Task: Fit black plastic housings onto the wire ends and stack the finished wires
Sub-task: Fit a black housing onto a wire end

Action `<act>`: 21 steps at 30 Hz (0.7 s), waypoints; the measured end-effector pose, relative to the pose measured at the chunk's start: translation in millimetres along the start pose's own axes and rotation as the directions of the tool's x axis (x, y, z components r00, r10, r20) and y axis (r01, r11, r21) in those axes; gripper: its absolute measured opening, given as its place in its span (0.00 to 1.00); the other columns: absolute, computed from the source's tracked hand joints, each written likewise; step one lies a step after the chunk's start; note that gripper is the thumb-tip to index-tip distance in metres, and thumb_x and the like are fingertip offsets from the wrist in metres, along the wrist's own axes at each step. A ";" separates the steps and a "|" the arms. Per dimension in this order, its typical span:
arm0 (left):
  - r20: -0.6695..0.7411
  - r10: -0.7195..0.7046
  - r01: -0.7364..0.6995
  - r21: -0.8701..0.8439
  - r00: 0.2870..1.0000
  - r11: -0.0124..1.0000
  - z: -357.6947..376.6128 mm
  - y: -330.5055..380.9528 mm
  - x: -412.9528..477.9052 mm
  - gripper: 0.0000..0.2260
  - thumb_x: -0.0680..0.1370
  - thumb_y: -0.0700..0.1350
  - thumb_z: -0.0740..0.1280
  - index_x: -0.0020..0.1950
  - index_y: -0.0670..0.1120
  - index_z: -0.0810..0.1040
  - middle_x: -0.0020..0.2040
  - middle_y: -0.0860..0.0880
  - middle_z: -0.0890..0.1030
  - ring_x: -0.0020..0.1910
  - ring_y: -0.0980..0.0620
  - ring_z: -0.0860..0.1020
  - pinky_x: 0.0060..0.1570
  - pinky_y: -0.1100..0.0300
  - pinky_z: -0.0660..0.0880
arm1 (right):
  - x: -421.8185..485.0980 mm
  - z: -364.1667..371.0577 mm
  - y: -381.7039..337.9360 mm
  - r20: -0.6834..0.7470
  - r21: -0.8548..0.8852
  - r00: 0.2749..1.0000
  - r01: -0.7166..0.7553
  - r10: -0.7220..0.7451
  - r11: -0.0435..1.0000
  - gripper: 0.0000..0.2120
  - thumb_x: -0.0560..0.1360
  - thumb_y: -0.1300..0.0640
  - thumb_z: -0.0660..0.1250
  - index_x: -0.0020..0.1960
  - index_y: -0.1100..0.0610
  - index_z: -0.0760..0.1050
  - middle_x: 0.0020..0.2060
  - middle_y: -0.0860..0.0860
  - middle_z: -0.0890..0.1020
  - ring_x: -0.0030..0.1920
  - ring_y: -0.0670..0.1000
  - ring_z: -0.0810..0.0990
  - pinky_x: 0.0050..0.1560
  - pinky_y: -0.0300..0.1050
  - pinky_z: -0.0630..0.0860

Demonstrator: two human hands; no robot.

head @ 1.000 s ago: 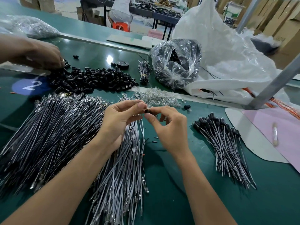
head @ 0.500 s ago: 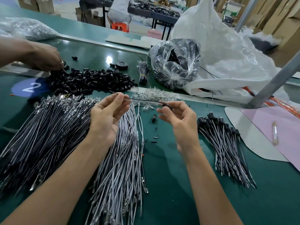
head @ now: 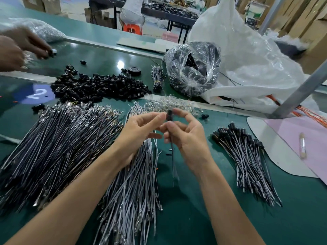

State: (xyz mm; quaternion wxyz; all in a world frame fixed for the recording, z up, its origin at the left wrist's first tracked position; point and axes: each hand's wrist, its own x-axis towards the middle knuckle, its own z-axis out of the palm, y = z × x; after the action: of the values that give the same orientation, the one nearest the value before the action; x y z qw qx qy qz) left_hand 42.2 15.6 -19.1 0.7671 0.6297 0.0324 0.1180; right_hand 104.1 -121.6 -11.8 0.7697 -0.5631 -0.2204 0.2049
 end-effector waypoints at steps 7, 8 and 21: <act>-0.113 0.033 -0.035 -0.022 0.993 0.999 -0.1 -1.8 -0.1 0.16 0.71 0.50 0.71 0.52 0.40 0.83 0.39 0.49 0.83 0.37 0.53 0.79 0.39 0.63 0.79 | -2.2 6.8 5.1 0.070 -0.184 0.998 0.021 -0.008 0.983 0.16 0.76 0.68 0.68 0.61 0.58 0.71 0.36 0.56 0.85 0.34 0.51 0.84 0.36 0.40 0.79; -0.126 0.041 -0.046 -0.038 0.991 0.998 0.6 -1.1 0.0 0.15 0.70 0.49 0.71 0.52 0.41 0.84 0.39 0.49 0.82 0.36 0.54 0.79 0.38 0.63 0.78 | -1.8 7.3 5.6 0.077 -0.202 0.997 0.015 0.000 0.979 0.15 0.76 0.68 0.68 0.60 0.57 0.71 0.36 0.56 0.85 0.35 0.51 0.84 0.36 0.40 0.79; -0.168 0.069 -0.071 -0.007 0.983 0.997 3.7 -1.4 -2.3 0.12 0.67 0.48 0.73 0.47 0.44 0.85 0.44 0.36 0.83 0.41 0.47 0.79 0.40 0.62 0.78 | -0.7 8.1 8.9 0.093 -0.206 0.995 0.065 -0.047 0.976 0.17 0.77 0.68 0.66 0.63 0.56 0.69 0.36 0.57 0.85 0.36 0.54 0.85 0.34 0.40 0.79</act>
State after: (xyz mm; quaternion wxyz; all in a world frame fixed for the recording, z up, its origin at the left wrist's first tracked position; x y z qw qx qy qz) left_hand 41.0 11.3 -20.0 0.7610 0.6135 0.0736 0.1977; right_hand 98.3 -113.1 -18.2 0.7013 -0.6249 -0.2898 0.1834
